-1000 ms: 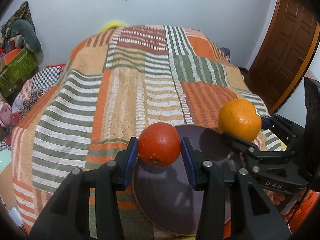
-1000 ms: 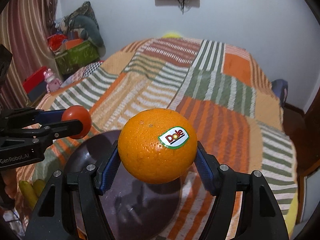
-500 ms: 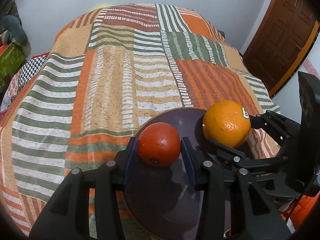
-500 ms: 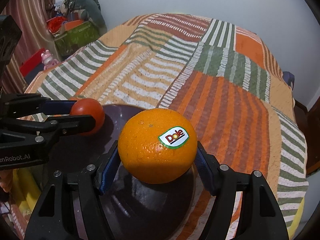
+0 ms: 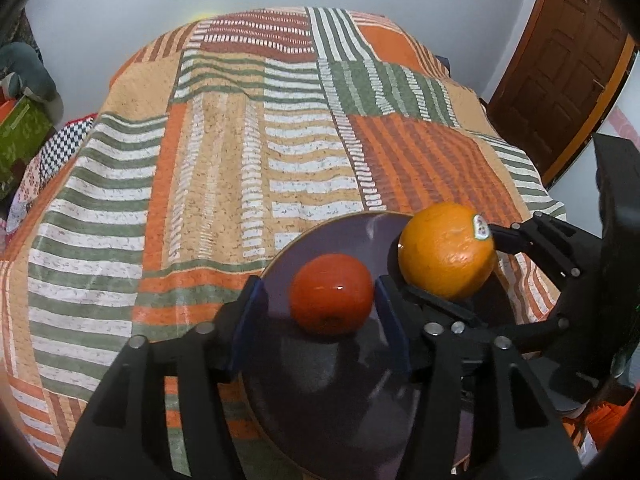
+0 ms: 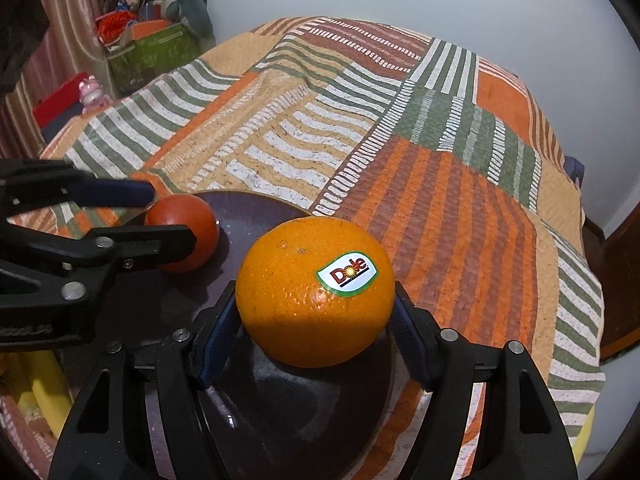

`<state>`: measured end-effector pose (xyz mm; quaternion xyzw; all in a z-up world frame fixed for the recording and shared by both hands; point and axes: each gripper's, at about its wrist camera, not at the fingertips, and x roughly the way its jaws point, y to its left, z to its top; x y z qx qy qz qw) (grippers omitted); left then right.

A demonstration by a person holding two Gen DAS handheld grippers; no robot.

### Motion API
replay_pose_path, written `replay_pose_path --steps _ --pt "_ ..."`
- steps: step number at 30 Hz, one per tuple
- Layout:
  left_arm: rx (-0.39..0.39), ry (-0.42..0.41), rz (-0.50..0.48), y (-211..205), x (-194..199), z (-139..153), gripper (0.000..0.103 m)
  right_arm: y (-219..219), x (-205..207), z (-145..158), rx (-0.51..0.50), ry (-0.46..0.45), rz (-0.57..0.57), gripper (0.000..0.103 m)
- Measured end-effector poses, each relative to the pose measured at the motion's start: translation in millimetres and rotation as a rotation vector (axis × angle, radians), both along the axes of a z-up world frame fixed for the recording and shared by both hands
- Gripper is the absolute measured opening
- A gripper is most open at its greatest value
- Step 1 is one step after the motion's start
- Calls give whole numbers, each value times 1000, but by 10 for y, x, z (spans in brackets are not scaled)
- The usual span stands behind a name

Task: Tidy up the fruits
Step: 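Set the tomato on the purple plate with the left tool while the right tool places the orange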

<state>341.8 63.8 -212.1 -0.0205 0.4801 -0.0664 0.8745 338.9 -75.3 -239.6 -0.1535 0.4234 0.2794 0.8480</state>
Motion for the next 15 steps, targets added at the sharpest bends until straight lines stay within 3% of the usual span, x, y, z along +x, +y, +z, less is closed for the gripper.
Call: replay_pose_path --steps 4,15 --pt "0 -16 4 2 -59 87 59 -51 -42 114 29 -20 -6 85" --pt "-17 -131 41 91 -524 630 60 -174 -392 531 54 -104 -42 85"
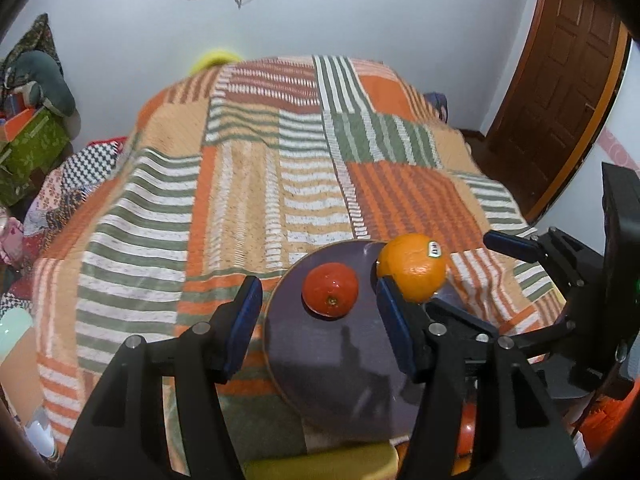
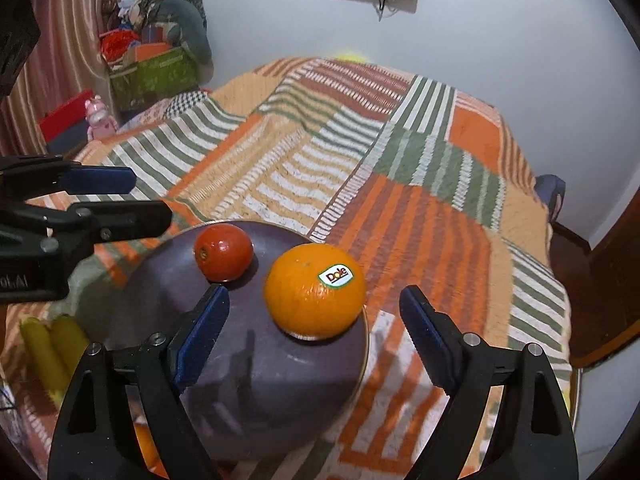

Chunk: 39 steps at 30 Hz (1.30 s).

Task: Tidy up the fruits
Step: 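Set the tomato on the purple plate with the left tool while the right tool places the orange, then move the left tool to a yellow cylindrical vegetable and grasp it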

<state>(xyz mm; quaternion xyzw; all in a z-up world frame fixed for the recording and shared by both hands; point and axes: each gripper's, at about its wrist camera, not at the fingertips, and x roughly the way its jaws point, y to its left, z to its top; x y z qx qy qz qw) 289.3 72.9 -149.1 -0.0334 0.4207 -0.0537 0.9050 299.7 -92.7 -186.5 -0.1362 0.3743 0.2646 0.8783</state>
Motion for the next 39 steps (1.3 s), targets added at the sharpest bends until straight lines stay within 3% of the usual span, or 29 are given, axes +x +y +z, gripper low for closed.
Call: replay_pose_path --steps 7,15,25,31,39 --pt "17 -72 25 76 -517 319 67 -131 -420 261 68 -30 -39 85" --pt "23 -110 53 220 -1081 434 86 -315 -898 412 107 -57 -84 88" --pt "22 2 31 414 -1466 -24 95 -305 -1304 157 83 7 -129 88" --pt "44 87 -25 389 -1515 -450 95 -261 -1456 -220 33 113 -156 88" --pt "55 104 -102 334 -1357 -604 95 -153 -1598 -380 1 146 -160 87"
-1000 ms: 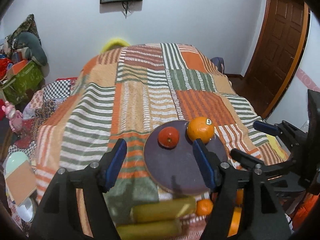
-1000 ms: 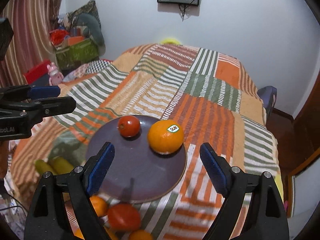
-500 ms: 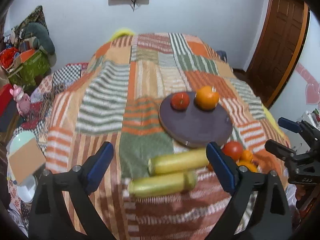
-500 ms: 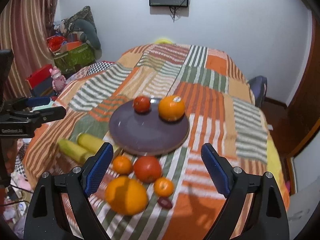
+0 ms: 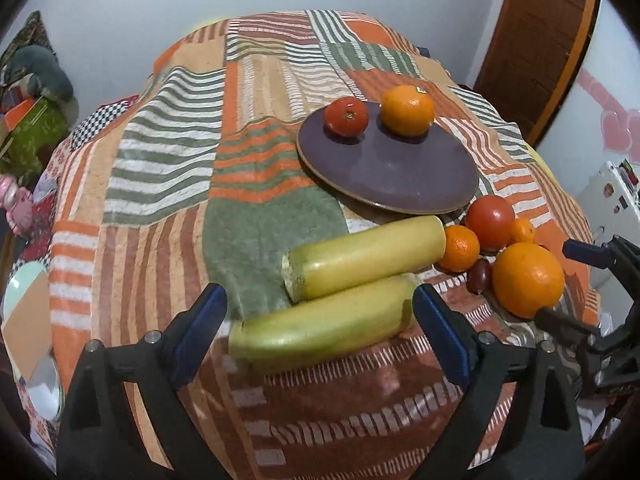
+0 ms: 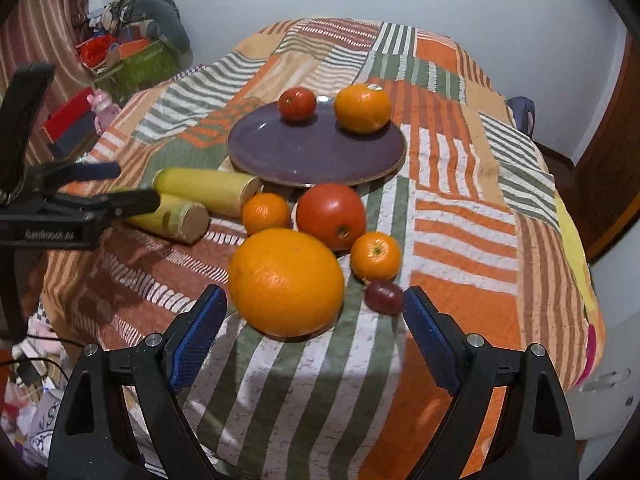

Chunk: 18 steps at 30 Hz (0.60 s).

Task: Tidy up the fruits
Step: 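Move the left tool to a yellow cylindrical vegetable and grasp it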

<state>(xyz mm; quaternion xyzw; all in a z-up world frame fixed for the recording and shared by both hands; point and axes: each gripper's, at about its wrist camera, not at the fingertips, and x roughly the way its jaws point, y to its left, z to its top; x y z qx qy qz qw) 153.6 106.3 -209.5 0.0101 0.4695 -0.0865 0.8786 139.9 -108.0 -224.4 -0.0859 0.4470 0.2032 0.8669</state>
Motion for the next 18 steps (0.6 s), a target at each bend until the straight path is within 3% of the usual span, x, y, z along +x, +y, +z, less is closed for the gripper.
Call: replay_pose_path --steps 2,4,11,18 --pt "-9 17 -27 -5 86 -38 95 21 12 -20 8 10 3 86" --pt "-19 42 -56 -7 157 -95 95 23 31 -40 15 23 0 77" --pt "-103 123 -113 25 226 -217 100 84 67 -127 39 79 32 63" --pt "40 126 -198 -177 151 -299 102 57 95 -153 63 88 30 63"
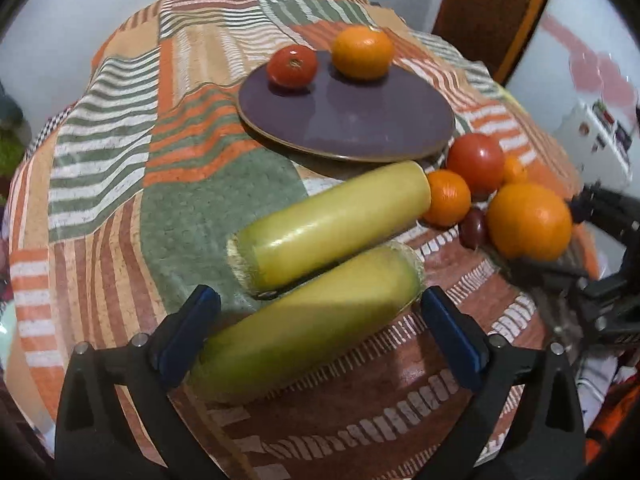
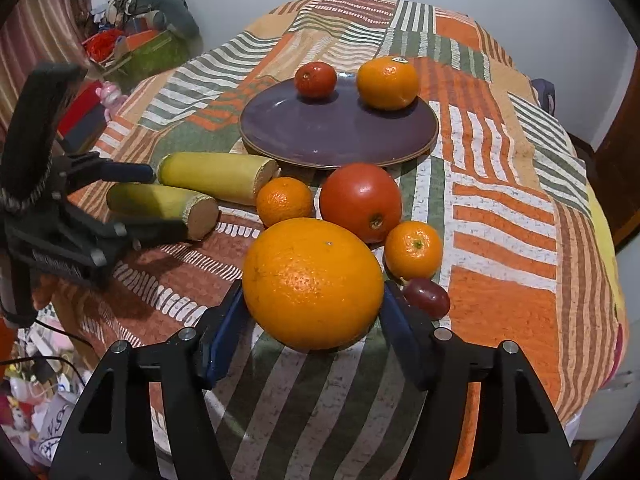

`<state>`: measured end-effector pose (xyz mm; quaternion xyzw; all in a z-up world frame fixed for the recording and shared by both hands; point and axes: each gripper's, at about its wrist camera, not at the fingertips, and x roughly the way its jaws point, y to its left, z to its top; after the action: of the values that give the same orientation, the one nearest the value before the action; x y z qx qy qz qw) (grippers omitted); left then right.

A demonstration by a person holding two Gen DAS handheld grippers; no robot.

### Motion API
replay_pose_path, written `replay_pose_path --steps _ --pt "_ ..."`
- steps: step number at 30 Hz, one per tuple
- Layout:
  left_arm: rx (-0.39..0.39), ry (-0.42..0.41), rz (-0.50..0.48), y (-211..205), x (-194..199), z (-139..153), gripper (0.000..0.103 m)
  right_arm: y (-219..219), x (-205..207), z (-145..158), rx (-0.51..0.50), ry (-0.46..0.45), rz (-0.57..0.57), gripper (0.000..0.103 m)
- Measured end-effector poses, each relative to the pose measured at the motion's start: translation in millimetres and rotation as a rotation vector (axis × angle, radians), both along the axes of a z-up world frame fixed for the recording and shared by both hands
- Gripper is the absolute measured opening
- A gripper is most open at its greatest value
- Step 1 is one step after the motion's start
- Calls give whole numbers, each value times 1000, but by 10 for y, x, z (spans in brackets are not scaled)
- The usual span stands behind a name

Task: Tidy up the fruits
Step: 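Move the left tool to a yellow cylindrical vegetable and grasp it, then lift the yellow vegetable with the left tool while the right tool grasps a large orange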

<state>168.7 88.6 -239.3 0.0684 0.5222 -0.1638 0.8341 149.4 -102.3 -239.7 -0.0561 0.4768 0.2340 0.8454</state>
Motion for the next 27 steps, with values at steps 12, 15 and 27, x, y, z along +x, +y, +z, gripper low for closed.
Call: replay_pose_path --steps 12,15,27 --pt "24 -7 23 -128 -98 39 76 -80 -9 56 46 -1 6 61" --pt "8 6 61 -90 -159 93 71 -111 -15 91 67 -9 7 61" --pt "-8 71 200 152 -397 112 69 -182 -56 177 106 -39 33 61"
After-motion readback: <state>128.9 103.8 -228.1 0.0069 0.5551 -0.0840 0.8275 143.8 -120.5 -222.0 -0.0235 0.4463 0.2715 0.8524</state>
